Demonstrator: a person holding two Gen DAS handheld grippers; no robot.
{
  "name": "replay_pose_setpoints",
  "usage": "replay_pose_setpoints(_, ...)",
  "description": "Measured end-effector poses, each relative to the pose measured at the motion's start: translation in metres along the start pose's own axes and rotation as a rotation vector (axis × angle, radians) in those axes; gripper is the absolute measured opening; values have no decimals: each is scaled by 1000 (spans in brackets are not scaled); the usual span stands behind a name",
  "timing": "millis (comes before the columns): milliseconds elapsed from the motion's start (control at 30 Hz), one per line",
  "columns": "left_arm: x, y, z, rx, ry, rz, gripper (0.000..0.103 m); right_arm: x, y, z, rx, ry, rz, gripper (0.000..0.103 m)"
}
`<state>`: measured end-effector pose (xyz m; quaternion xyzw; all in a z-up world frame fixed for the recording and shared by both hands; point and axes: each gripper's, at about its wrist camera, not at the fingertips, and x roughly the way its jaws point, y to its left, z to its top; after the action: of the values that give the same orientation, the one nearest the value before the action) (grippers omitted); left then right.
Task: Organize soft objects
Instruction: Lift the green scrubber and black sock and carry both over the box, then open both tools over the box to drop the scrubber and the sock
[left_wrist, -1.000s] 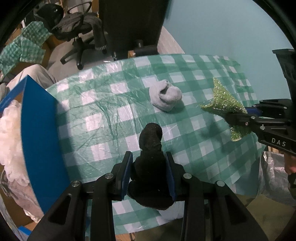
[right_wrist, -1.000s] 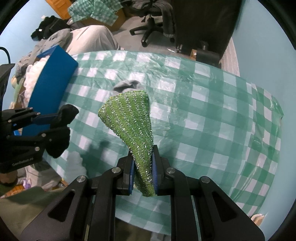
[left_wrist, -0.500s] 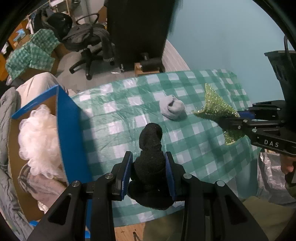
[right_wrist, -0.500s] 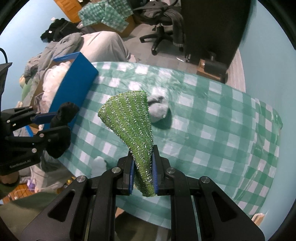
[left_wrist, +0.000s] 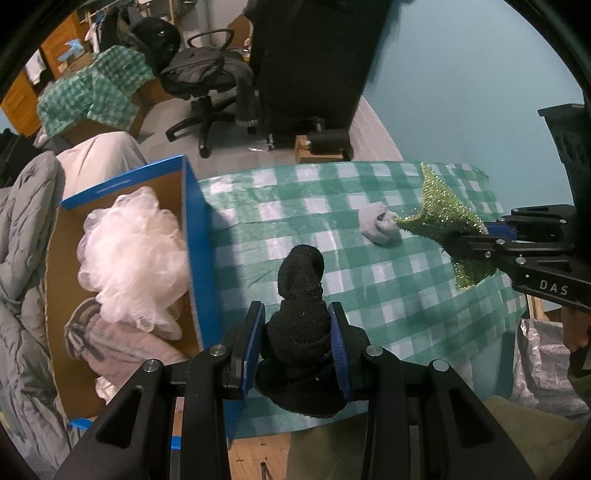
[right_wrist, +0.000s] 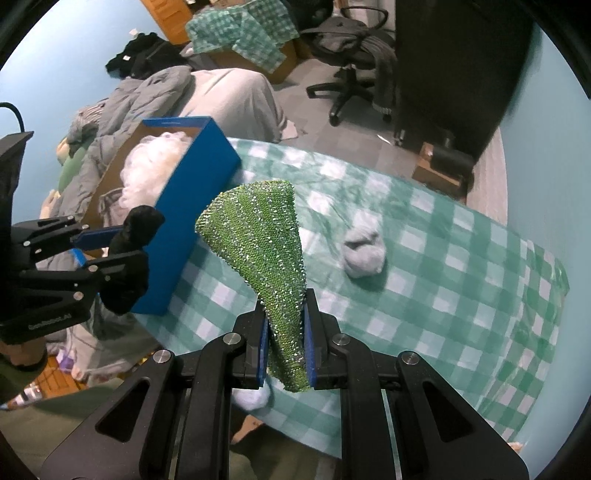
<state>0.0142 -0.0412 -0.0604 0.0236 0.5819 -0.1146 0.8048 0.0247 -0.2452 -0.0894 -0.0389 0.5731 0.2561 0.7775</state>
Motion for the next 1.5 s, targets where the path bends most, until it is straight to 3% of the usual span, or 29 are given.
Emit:
replay_pose_setpoints(767, -28, 93, -32, -171, -32, 76, 35, 22, 102, 48, -173, 4, 96, 14)
replay_pose_setpoints(1500, -18, 176, -66, -296, 12, 120, 35, 75, 189, 75, -270, 82, 191, 14)
